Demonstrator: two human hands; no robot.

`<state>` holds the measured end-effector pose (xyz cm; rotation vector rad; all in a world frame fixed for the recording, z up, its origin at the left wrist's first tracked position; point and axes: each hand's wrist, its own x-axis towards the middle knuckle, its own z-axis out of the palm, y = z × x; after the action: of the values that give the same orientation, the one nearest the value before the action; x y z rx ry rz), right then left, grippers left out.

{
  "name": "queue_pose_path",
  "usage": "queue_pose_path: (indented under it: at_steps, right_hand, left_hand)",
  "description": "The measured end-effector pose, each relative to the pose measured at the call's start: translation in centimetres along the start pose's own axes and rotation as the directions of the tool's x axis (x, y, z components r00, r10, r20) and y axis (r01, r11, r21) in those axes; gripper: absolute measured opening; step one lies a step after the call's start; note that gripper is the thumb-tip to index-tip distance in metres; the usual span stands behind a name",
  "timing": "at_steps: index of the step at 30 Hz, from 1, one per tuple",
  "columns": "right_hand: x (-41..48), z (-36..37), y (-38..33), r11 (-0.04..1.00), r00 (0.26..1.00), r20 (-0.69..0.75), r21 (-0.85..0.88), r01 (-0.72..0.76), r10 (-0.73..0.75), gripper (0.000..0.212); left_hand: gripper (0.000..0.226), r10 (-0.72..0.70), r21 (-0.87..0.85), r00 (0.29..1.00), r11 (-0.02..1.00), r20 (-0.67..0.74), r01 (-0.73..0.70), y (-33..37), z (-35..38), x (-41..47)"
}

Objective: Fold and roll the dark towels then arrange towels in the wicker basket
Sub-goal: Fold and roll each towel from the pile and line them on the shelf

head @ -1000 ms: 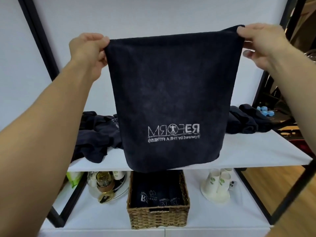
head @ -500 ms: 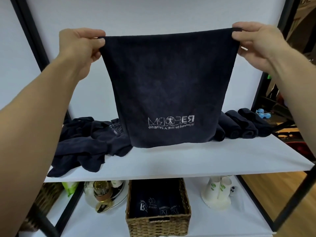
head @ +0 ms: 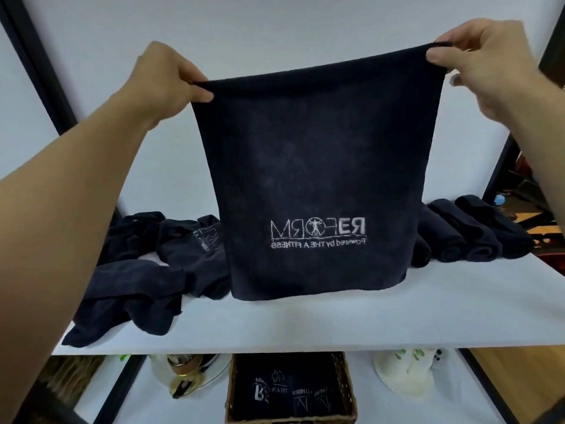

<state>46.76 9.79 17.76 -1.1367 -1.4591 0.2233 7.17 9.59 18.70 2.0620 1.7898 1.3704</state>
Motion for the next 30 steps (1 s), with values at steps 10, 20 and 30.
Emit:
queue_pose_path:
  at_steps: [10,20,30]
  right_hand:
    - [2.7,1.0,1.0,0.996,0.998,-0.041,0.081,-0.041,0.045,0.01]
    - [-15.4,-2.5,5.1,0.931,0.88,0.364,0.084,-0.356,0.304,0.043]
    - [-24.0,-2.4,8.8,0.811,0.63,0.566,-0.125,-0.572,0.532,0.006]
  left_hand:
    - [0.017,0.102,-0.157,0.986,0.98,-0.131,-0.122,-0.1,0.8,3.9]
    - [0.036,-0.03,-0.253,0.88,0.953,0.474,0.168,-7.4,1.2,-13.7]
    - [0.003,-0.16,-0.164,0.704,0.915,0.692,0.369,-13.3,5.0,-20.5]
